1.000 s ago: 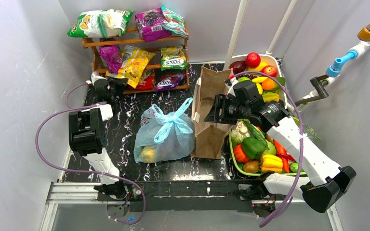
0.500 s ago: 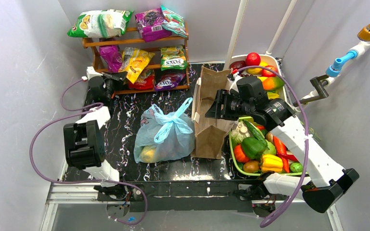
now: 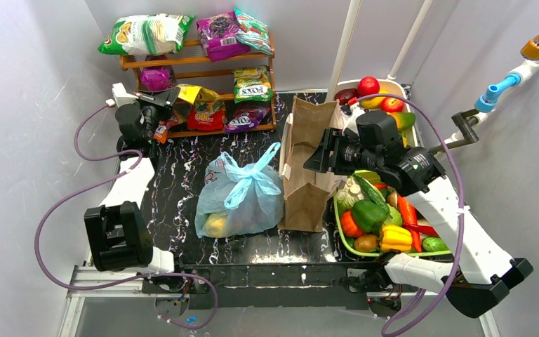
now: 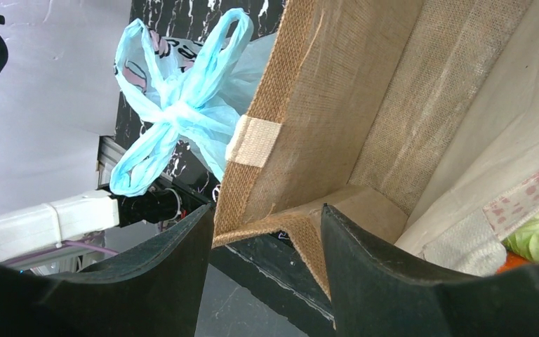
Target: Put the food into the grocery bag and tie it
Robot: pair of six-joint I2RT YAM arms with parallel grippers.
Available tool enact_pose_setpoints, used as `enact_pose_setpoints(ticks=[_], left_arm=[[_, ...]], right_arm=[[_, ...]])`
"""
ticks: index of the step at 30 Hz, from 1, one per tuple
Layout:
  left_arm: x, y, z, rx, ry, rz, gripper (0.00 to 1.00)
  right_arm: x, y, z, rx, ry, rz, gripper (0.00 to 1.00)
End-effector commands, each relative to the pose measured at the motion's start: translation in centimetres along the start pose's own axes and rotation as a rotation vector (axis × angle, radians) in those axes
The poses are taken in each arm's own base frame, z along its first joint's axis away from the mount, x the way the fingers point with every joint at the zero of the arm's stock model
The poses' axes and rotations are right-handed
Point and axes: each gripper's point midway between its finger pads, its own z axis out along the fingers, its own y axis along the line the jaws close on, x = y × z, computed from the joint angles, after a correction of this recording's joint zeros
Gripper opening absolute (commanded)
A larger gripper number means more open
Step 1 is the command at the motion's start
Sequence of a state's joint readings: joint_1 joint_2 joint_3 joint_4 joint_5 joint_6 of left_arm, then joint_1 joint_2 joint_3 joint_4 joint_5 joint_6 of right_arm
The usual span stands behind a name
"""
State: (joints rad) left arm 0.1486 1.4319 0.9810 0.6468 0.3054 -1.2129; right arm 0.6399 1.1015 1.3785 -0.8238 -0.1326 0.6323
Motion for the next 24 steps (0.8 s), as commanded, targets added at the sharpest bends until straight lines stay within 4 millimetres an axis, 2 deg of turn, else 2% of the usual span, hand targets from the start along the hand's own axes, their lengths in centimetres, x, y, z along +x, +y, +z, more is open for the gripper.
enact_pose_setpoints(ticks=[1,7,16,21,24], left_arm=[[-1.3,-5.8,-1.4,0.115,-0.013,0.03,0.0],[-1.4,-9.8,-2.9,0.186,0.018,0.084,0.0],[-0.8,-18.3,-6.6,0.33,0.107,0.239,0.0],[2.1,-23.0,-8.8,0.423,0.175,0.293,0.0],[4.6,-25.7,-9.7,0.452,0.226,0.326,0.0]], right_arm=[[-1.4,1.4,-2.3,-0.037,-0.069,-0.015,0.65],[-2.0,1.7,-3.5,-0.039,-0.104,-0.024,0.65],[-3.7,2.5,-5.9,-0.035,-0.171,-0.065,0.66],[-4.8,2.8,-7.1,-0.027,-0.228,-0.092,0.67],[-5.2,2.8,-7.8,-0.016,-0.244,-0.106,0.69]])
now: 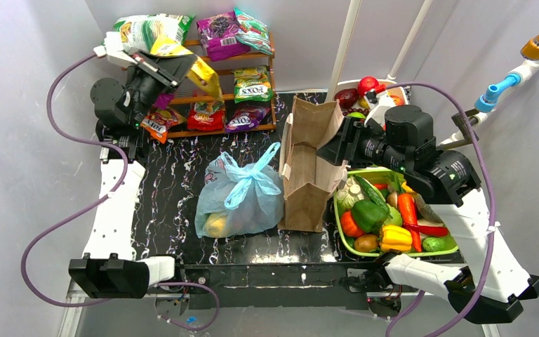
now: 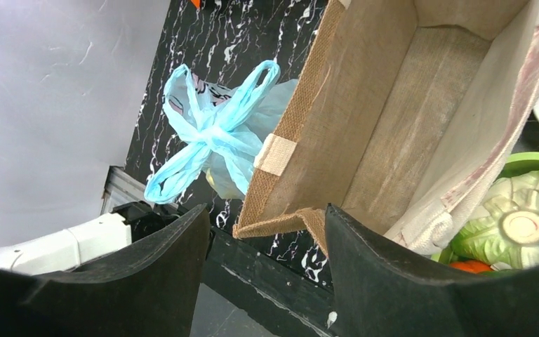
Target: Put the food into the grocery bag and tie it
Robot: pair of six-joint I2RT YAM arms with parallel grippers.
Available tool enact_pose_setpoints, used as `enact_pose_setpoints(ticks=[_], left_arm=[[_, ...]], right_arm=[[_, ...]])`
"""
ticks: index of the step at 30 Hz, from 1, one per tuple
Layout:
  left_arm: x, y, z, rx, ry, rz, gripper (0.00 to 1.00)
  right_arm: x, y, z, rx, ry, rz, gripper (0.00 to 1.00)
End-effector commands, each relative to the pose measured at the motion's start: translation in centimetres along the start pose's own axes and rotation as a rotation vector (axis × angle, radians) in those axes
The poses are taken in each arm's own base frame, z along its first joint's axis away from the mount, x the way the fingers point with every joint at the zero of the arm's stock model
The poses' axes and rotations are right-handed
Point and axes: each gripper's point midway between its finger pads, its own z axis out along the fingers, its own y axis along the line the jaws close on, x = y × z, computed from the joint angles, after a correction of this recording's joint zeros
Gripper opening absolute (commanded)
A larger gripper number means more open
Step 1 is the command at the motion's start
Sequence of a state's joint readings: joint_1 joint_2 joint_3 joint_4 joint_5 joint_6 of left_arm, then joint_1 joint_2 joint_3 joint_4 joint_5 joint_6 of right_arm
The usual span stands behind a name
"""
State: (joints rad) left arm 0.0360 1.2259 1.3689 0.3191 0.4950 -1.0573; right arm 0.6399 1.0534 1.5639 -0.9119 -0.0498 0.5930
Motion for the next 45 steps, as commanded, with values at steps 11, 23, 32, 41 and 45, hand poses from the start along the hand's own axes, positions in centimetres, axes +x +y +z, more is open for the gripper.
enact_pose_setpoints(ticks=[11,23,32,41,45], left_arm=[[7.5,-16.1,2.0,0.355,0.322,0.067,0.0],[17.0,-18.9,4.8,0.547,0.573,-0.039,0.0],[24.3,-17.3,7.0,0.554,0.742,-0.057,0.0],[29.3,-13.1,8.1,0.517,0.848,-0.103,0.0],[31.8,-10.7,8.1,0.484,0.926,-0.117,0.0]], right_arm=[[-5.3,-3.8,-5.4,0.244,-0.31,-0.033,0.74],[-6.5,-5.7,-9.5,0.295,-0.513,-0.013,0.76],[-6.0,-5.6,-9.9,0.279,-0.506,-0.018,0.76],[-4.8,-5.9,-9.4,0.264,-0.481,-0.015,0.76],[-4.4,-6.0,-8.9,0.253,-0.469,-0.009,0.76]])
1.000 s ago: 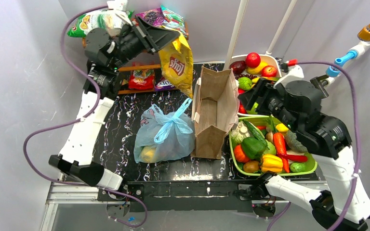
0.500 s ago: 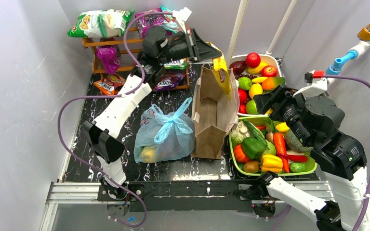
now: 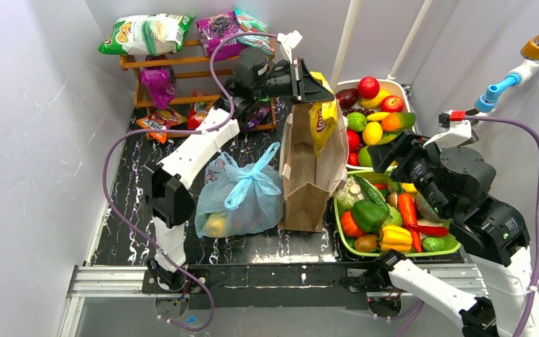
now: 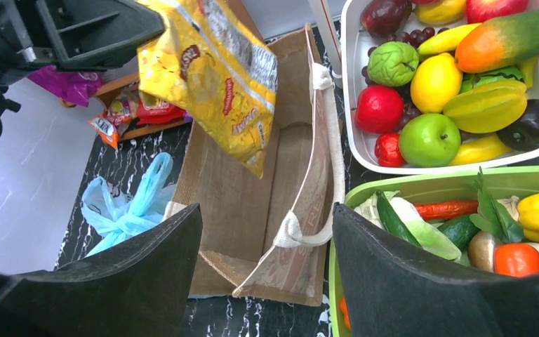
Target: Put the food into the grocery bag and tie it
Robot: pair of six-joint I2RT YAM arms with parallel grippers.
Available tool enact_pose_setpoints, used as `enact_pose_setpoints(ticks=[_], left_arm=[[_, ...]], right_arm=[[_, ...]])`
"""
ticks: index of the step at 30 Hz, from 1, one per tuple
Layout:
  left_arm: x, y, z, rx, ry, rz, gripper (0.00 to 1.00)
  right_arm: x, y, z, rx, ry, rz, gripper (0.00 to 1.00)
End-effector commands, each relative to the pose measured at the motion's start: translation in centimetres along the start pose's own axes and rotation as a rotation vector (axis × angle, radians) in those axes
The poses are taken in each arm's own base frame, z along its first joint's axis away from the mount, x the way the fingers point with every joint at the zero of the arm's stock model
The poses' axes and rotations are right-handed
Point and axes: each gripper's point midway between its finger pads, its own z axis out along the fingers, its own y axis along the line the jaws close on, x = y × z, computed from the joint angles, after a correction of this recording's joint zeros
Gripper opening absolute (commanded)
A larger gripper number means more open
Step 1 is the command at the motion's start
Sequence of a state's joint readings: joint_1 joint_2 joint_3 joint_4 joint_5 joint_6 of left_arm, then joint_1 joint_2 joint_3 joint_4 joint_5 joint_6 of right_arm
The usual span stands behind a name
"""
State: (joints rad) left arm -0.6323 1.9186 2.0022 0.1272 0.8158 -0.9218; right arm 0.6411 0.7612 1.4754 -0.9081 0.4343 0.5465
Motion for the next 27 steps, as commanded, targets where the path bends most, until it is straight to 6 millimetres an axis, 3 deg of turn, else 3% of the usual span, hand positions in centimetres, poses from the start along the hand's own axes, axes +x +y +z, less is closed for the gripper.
enact_pose_setpoints(ticks=[1,9,13,22,27], left_arm=[[1.7,1.6,0.4,0.019,0.079,0.008,0.0],[6.4,9.9,0.7,-0.162,0.188,-0.078,0.0],[8.4,13.5,-0.2,-0.294,0.236,-0.088,0.0],[11.3,20.2,-4.9,-0.696,0.367,-0.009,0.0],[13.4,21.8,-5.7,-0.786,0.451,0.035,0.0]], right_arm=[[-0.4,0.8,0.3,-0.036,-0.027,0.024,0.76],[1.2,1.0,0.9,-0.051,0.022,0.035,0.75],[1.5,0.8,0.8,-0.048,0.027,0.033,0.75],[2.1,1.1,1.4,-0.057,0.05,0.035,0.74],[2.4,1.4,1.8,-0.062,0.066,0.036,0.74]])
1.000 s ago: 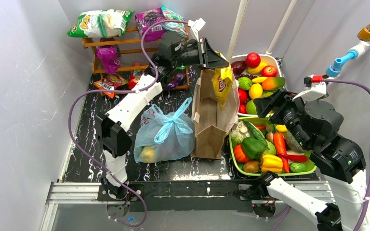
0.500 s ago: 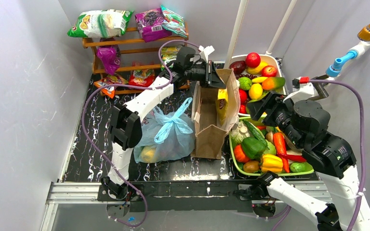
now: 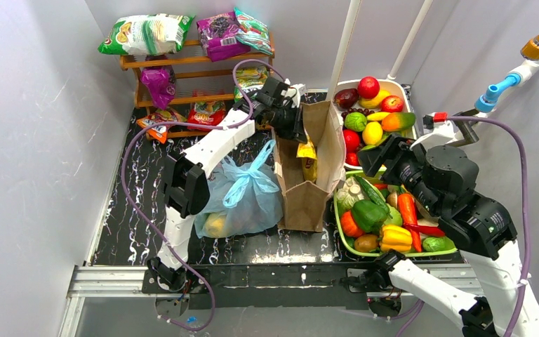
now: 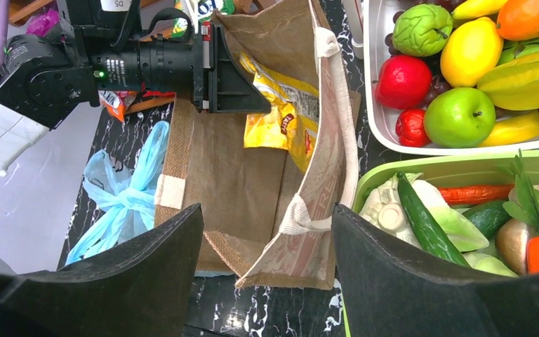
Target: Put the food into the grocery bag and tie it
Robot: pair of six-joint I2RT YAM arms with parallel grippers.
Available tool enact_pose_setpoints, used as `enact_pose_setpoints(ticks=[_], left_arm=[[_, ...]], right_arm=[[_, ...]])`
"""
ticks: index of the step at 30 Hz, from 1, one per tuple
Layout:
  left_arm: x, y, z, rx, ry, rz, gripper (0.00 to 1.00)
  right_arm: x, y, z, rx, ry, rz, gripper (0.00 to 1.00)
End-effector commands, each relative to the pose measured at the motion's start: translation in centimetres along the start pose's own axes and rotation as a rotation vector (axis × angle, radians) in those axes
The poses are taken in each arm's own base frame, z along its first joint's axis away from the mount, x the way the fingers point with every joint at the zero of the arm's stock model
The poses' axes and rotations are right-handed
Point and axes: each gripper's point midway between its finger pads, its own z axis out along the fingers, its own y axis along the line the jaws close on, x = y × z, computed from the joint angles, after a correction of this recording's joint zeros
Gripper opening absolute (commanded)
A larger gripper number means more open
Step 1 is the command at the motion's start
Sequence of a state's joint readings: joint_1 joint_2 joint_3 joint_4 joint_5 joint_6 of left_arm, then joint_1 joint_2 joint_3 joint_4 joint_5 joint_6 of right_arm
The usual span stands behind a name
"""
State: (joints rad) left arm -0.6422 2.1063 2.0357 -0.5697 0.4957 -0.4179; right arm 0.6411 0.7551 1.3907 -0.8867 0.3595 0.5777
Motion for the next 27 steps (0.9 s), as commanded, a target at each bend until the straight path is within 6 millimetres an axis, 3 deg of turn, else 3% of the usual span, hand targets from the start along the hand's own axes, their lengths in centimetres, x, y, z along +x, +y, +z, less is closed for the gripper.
enact_pose_setpoints(ticks=[1,4,10,15,20,22,27], left_arm=[[2.5,2.7,0.5,-0.176,0.086,0.086,0.0],[3.1,2.6,1.1,-0.196,0.109,0.105,0.0],[1.9,-0.1,0.2,-0.175,0.062,0.137,0.42],[-0.3,-2.9,-3.2,-0.161,-0.021,0.155,0.72],[-2.3,-5.3,-7.7,-0.161,-0.124,0.193,0.93],[-2.9,-6.1,-9.6,-0.171,-0.162,0.213,0.98],[-4.0,-6.7,-14.1,-0.214,-0.246,0.236,0.98]], right_arm=[[-0.5,1.0,0.7,-0.029,-0.018,0.023,0.74],[-0.4,1.1,0.8,-0.031,-0.008,0.022,0.73],[-0.3,0.9,0.8,-0.024,-0.003,0.02,0.73],[-0.6,1.0,0.6,-0.024,-0.01,0.019,0.73],[-0.6,1.1,0.7,-0.028,-0.006,0.018,0.73],[-0.6,1.2,0.6,-0.03,-0.006,0.018,0.73],[-0.6,1.3,0.8,-0.033,-0.002,0.021,0.73]])
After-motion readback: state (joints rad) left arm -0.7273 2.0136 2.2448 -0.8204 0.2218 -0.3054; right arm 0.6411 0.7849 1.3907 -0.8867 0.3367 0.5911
